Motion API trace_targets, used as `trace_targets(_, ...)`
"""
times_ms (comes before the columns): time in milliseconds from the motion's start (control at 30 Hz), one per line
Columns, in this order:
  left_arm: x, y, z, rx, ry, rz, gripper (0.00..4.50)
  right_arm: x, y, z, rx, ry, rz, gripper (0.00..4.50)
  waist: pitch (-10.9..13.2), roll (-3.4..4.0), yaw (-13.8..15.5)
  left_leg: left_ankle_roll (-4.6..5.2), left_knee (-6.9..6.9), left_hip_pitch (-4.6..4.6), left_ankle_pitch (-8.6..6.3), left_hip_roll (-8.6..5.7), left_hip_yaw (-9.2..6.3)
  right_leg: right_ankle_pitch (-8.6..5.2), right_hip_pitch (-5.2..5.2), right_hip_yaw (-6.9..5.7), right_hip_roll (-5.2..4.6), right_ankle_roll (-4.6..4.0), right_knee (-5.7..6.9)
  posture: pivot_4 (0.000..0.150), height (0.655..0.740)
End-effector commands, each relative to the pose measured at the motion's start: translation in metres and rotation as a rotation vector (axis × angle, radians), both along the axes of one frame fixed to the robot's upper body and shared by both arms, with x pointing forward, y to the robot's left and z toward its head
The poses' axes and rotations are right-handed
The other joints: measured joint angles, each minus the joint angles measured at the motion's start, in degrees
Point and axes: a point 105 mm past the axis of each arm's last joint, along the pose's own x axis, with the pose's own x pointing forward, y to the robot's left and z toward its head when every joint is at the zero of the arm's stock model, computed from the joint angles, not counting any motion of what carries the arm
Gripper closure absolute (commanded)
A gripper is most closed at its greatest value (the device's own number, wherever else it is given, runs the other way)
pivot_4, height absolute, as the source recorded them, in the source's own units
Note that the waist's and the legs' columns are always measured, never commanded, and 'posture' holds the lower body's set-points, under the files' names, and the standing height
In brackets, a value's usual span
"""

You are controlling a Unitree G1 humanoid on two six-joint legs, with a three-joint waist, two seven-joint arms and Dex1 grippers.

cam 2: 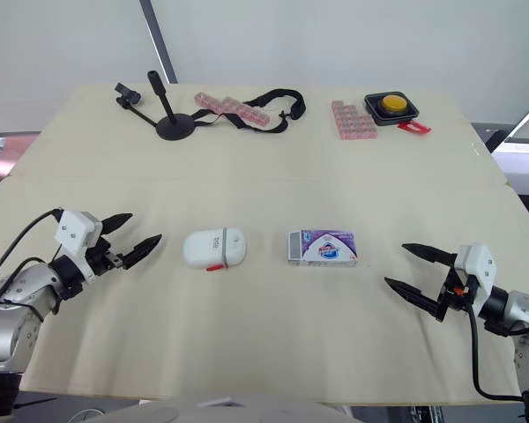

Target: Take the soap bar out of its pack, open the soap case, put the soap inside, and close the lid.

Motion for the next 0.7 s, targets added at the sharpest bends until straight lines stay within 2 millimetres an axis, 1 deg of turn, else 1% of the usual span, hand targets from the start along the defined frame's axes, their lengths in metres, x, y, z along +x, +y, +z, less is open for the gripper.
trace_targets(33, 0.0023, 0.0046, 0.0119, 0.028, -0.045, -0.002, 0.00, -0.0002, -0.0012, 0.0085, -0.028, -0.028, 0.014, 0.02, 0.00, 0.00, 0.00, 0.00, 0.00, 0.00, 0.00, 0.00, 0.00, 0.00, 0.00, 0.00, 0.00, 0.00, 0.00, 0.150, 0.7160)
trace_targets(300, 0.0039, 0.0021, 0.0115, 0.015, -0.053, -0.033, 0.00, -0.0014, -0.0020, 0.0094, -0.033, -0.023, 0.011, 0.02, 0.00, 0.00, 0.06, 0.00, 0.00, 0.00, 0.00, -0.01, 0.00, 0.00, 0.00, 0.00, 0.00, 0.00, 0.00, 0.150, 0.7160)
trace_targets(600, 0.0043, 0.0048, 0.0098, 0.010, -0.053, -0.020, 0.00, 0.0003, -0.0022, 0.0106, -0.036, -0.025, 0.009, 0.02, 0.00, 0.00, 0.12, 0.00, 0.00, 0.00, 0.00, 0.00, 0.00, 0.00, 0.00, 0.00, 0.00, 0.00, 0.00, 0.150, 0.7160)
trace_targets(700, 0.0078, 0.0066, 0.0166, 0.000, -0.080, -0.014, 0.00, 0.0037, -0.0026, 0.0153, -0.045, -0.036, 0.014, 0.02, 0.00, 0.00, 0.12, 0.00, 0.00, 0.00, 0.00, 0.00, 0.00, 0.00, 0.00, 0.00, 0.00, 0.00, 0.00, 0.150, 0.7160)
